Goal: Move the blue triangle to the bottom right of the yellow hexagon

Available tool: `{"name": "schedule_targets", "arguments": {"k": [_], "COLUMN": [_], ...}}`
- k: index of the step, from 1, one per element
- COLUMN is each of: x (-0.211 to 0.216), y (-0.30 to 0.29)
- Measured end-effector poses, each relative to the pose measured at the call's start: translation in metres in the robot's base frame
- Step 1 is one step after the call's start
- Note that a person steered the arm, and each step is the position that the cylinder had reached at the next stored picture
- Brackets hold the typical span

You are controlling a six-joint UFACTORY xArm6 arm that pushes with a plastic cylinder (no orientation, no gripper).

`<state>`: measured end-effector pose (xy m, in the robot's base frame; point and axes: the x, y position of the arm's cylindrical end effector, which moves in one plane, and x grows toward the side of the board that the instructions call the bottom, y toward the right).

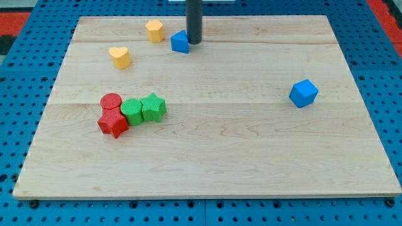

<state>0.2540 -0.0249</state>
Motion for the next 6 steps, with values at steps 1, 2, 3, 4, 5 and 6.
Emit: {"name": "schedule_targets", "arguments": {"k": [1, 2, 3, 4, 5, 6], "x": [-0.046, -0.048, -0.009, 0.000, -0.014, -0.029], "y": [-0.008, -0.085, -0.106, -0.096, -0.060, -0.002]}}
